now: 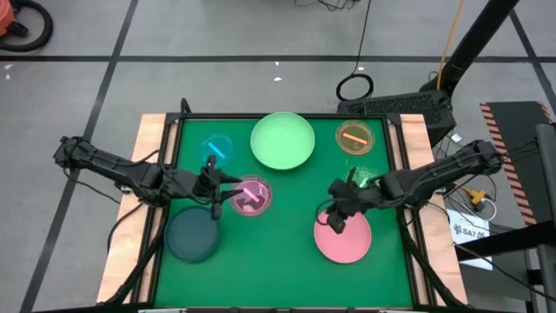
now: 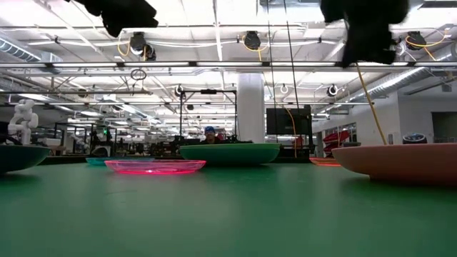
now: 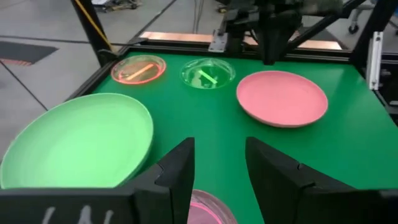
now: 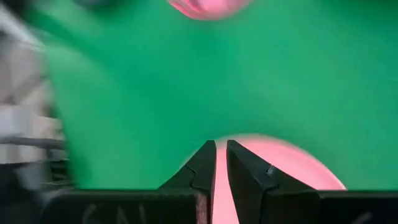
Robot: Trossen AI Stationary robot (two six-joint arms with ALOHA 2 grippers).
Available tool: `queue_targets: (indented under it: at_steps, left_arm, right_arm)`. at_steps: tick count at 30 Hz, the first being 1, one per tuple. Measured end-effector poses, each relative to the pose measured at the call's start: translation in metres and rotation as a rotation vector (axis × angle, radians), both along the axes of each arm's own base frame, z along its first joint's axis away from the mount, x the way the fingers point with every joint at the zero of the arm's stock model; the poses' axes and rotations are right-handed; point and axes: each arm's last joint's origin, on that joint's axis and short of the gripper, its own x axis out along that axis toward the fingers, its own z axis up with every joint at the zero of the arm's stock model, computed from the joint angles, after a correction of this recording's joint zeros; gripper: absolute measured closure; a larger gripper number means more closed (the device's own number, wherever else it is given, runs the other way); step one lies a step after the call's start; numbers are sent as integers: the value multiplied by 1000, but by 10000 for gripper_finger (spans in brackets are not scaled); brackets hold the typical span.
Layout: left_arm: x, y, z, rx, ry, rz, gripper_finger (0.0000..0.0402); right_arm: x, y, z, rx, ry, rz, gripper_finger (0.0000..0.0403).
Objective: Stack plastic plates
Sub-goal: Stack the pink plate on top of the light green plate
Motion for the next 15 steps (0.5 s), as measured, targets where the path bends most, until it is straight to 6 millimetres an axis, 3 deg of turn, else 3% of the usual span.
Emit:
queue_targets:
  at_steps: [8, 15]
  left_arm:
    - [1, 5, 0, 25, 3, 31, 252]
    - [3, 17, 0, 74, 8, 101, 252]
  right_arm:
    - [-31, -4, -16, 108, 499, -214, 368]
    - [-39, -3, -16, 198, 613, -272, 308]
